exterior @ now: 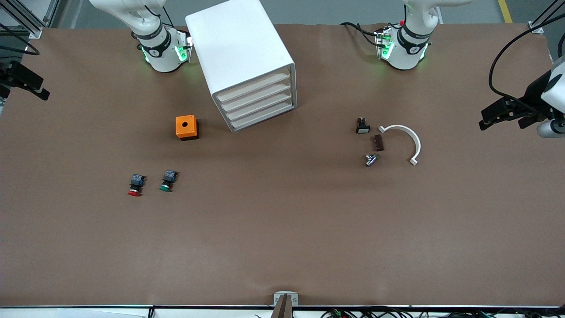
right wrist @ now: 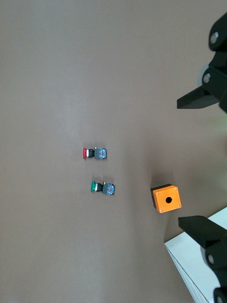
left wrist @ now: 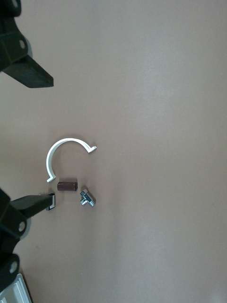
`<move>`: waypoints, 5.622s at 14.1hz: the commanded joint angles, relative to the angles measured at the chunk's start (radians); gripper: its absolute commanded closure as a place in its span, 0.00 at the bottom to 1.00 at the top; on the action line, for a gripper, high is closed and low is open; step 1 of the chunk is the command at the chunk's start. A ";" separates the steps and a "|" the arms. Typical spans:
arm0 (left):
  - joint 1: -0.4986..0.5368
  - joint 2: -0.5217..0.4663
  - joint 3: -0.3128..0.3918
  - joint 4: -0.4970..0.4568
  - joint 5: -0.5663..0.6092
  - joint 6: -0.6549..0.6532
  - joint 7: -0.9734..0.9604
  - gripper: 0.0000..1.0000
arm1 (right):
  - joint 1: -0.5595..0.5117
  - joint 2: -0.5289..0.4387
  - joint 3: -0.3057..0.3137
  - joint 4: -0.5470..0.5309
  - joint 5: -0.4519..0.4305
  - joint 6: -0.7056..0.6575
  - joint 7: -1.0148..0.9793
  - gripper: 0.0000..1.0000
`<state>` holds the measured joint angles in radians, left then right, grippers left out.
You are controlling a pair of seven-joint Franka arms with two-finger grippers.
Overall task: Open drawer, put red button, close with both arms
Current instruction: 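Reach the right gripper to the red button while the left gripper approaches the cabinet, then grasp the red button with the right gripper while the left gripper grips the drawer, then pull the top drawer open with the left gripper while the right gripper lifts the button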
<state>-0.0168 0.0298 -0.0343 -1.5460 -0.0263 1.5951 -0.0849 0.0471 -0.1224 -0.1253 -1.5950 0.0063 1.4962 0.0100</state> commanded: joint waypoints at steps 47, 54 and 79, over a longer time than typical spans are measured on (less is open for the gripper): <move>-0.472 0.729 -0.001 0.181 -0.808 -0.196 -1.896 0.01 | 0.014 0.607 0.009 -0.507 0.070 1.070 0.120 0.00; -0.515 0.818 -0.006 0.210 -0.957 -0.198 -2.078 0.20 | 0.020 0.619 0.007 -0.508 0.084 1.062 0.105 0.09; -0.649 0.909 -0.065 0.172 -0.980 -0.236 -2.103 0.72 | -0.041 0.144 -0.002 -0.307 0.083 0.238 0.117 1.00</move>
<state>-0.6515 0.9346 -0.1035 -1.3797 -1.0003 1.3450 -2.1786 0.0282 0.0576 -0.1353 -1.9076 0.0753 1.7850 0.1243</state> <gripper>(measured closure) 0.643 0.586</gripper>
